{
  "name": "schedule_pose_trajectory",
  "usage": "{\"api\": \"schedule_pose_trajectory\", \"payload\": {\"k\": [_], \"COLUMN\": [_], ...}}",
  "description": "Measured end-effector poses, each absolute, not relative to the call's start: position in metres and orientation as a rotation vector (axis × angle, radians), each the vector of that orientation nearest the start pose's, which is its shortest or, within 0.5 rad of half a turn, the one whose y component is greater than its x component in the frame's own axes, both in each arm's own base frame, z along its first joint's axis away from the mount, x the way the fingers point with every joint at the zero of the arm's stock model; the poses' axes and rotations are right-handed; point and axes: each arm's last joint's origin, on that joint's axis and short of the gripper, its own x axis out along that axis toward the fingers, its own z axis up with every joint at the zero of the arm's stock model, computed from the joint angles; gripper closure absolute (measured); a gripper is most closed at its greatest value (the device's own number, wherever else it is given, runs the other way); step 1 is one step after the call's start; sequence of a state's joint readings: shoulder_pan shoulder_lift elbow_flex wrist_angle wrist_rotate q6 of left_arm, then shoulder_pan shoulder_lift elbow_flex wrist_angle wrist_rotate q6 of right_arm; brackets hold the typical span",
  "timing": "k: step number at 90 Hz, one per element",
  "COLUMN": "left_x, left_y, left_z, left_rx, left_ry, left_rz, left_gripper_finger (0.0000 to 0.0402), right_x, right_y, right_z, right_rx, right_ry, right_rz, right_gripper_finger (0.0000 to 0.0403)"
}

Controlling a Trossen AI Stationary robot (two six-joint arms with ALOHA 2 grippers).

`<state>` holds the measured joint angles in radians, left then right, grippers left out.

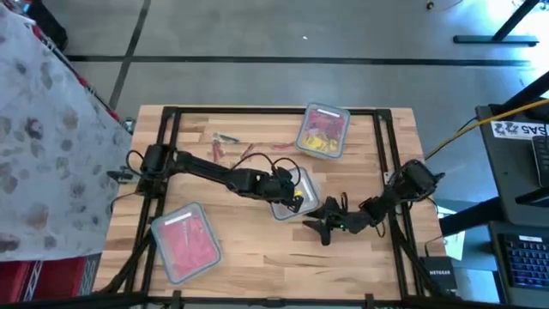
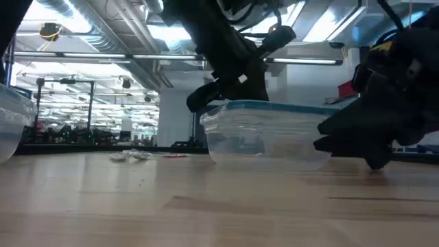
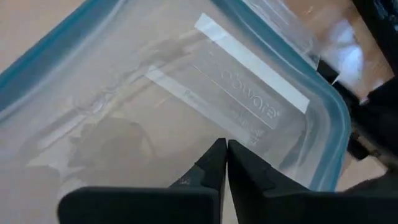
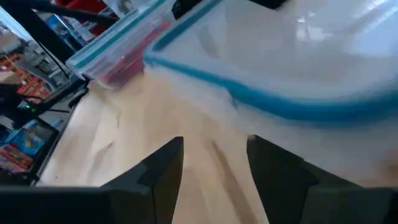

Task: Sort candy
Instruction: Open the square transparent bin

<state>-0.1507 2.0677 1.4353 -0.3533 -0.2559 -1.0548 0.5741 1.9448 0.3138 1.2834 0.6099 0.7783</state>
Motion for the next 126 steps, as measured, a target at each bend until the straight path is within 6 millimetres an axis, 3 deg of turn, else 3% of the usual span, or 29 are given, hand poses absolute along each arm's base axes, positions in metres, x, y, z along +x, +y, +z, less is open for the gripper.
{"api": "schedule_pose_trajectory", "payload": {"k": [22, 55, 88, 96, 126], "left_x": [0.43, 0.431, 0.427, 0.427, 0.427], "left_y": [-0.069, -0.071, -0.074, -0.074, -0.074], "left_z": [0.15, 0.146, 0.145, 0.144, 0.144], "left_rx": [-0.783, -0.77, -0.842, -0.839, -0.832], "left_ry": [0.81, 0.816, 0.883, 0.887, 0.89], "left_rz": [0.579, 0.574, 0.576, 0.576, 0.572], "left_gripper_finger": [0.0401, 0.0401, 0.0401, 0.0401, 0.0401], "right_x": [0.219, 0.215, 0.217, 0.218, 0.204], "right_y": [0.121, 0.119, 0.127, 0.135, 0.154], "right_z": [0.069, 0.072, 0.077, 0.09, 0.101], "right_rx": [0.58, 0.559, 0.62, 0.671, 0.737], "right_ry": [0.229, 0.189, 0.23, 0.16, 0.183], "right_rz": [-0.188, -0.158, 0.061, 0.174, 0.317], "right_gripper_finger": [0.0237, 0.0237, 0.0237, 0.0237, 0.0237]}}
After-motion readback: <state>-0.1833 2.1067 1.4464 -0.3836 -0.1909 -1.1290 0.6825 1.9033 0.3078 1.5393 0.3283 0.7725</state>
